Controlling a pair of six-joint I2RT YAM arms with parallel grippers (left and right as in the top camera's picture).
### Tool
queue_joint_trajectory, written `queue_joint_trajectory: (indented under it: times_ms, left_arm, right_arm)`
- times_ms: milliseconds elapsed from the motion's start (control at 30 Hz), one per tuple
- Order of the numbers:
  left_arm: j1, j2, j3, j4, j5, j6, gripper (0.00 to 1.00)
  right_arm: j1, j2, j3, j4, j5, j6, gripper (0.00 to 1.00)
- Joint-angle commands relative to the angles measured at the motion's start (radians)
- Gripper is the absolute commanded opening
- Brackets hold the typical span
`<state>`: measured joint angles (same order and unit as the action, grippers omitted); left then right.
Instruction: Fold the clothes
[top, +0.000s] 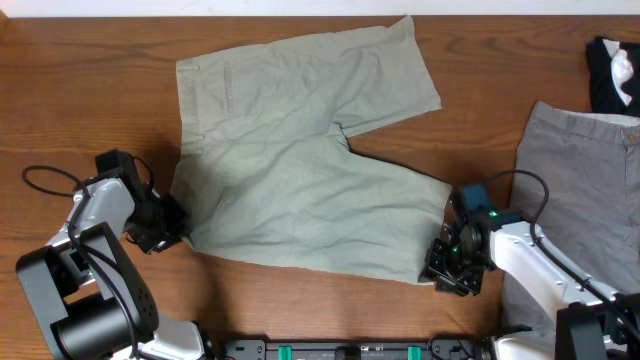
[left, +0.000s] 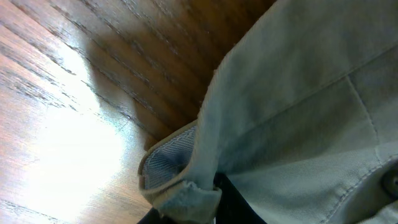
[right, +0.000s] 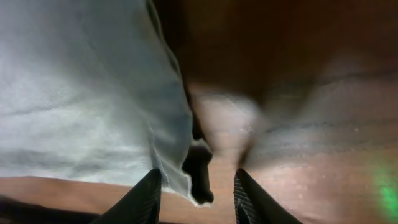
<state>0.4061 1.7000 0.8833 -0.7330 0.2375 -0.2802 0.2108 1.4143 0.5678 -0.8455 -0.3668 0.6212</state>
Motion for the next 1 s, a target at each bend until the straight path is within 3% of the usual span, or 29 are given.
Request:
queue_joint_trajectory:
  times_ms: [0, 300, 367, 600, 867, 967]
  left_arm:
    - [0.003, 0.026, -0.010, -0.009, 0.013, 0.017, 0.17]
    - [0.003, 0.026, -0.010, -0.010, 0.013, 0.017, 0.17]
    - [0.003, 0.026, -0.010, -0.010, 0.013, 0.017, 0.17]
    - [0.003, 0.015, -0.006, -0.036, 0.039, 0.050, 0.16]
    - [0.003, -0.138, -0.006, -0.114, 0.208, 0.101, 0.06]
    - [0.003, -0.240, -0.006, -0.160, 0.227, 0.104, 0.06]
  right_arm:
    - [0.006, -0.004, -0.026, 0.041, -0.007, 0.014, 0.37]
    - [0.006, 0.000, -0.054, 0.091, 0.005, 0.028, 0.15]
    - [0.006, 0.000, -0.054, 0.094, 0.005, 0.028, 0.02]
    - [0.004, -0.013, 0.050, 0.081, 0.032, -0.021, 0.01]
    - [-0.090, -0.028, 0.407, -0.135, 0.164, -0.065, 0.01]
    - [-0.133, -0.028, 0.533, -0.214, 0.239, -0.105, 0.01]
